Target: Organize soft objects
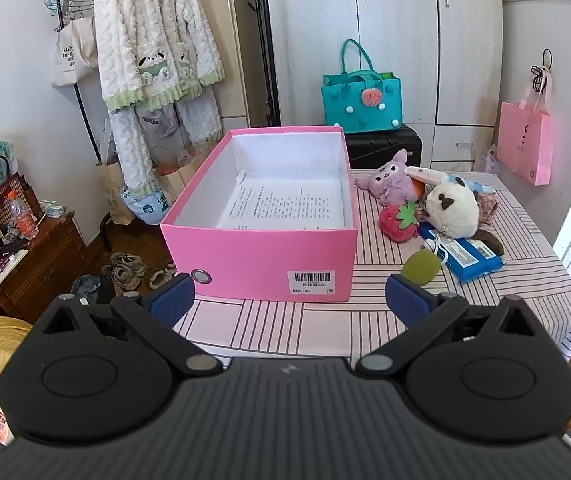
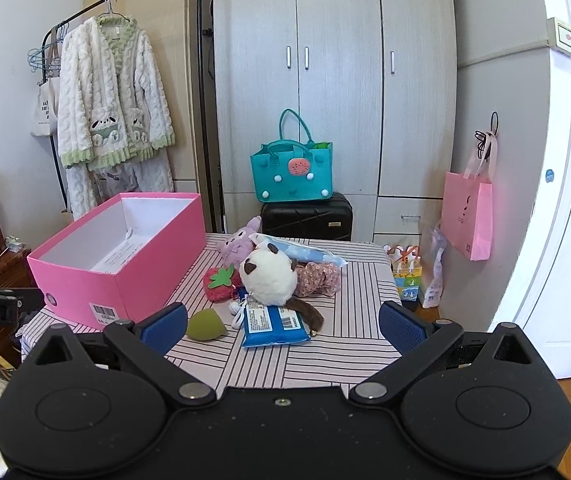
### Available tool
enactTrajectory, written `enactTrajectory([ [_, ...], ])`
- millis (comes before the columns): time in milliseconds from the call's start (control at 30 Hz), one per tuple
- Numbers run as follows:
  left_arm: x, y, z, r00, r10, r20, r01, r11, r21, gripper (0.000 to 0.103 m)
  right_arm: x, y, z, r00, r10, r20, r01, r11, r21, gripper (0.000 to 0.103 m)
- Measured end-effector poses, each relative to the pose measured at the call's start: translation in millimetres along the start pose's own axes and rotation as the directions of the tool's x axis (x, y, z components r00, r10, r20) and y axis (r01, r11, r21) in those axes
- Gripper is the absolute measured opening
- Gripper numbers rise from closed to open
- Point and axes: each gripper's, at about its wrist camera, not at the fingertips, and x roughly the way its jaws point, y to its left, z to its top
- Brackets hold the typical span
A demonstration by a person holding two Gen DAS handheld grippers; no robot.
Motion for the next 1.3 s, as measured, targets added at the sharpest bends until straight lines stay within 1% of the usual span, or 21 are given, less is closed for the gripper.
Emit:
enactTrajectory([
  [500,3,-1,0,1.0,-0.005,-0.022,0.005,1.0,0.018,0.103,3,-4,-5,1.0,-0.005,-0.013,0.005,1.0,0.011,0.103],
  [900,3,2,-1,1.0,-0.008,-0.017,0.008,1.0,0.011,0.103,6,-4,-6,1.0,-0.002,-0.017,0.002,1.0,0.011,0.103],
  [1100,6,6,-3,1.0,-0.012,-0.022,0.012,1.0,0.007,0.103,10,-7,-6,1.0,0.001,-0.031,-0.001,1.0,0.02,0.103],
  [1300,5,11,-3,1.0,-0.017,-0.017,0.017,1.0,0.003,0.103,17,-9,0,0.997,0.028,-0.07,-0.03,0.999,-0.02,0.103],
])
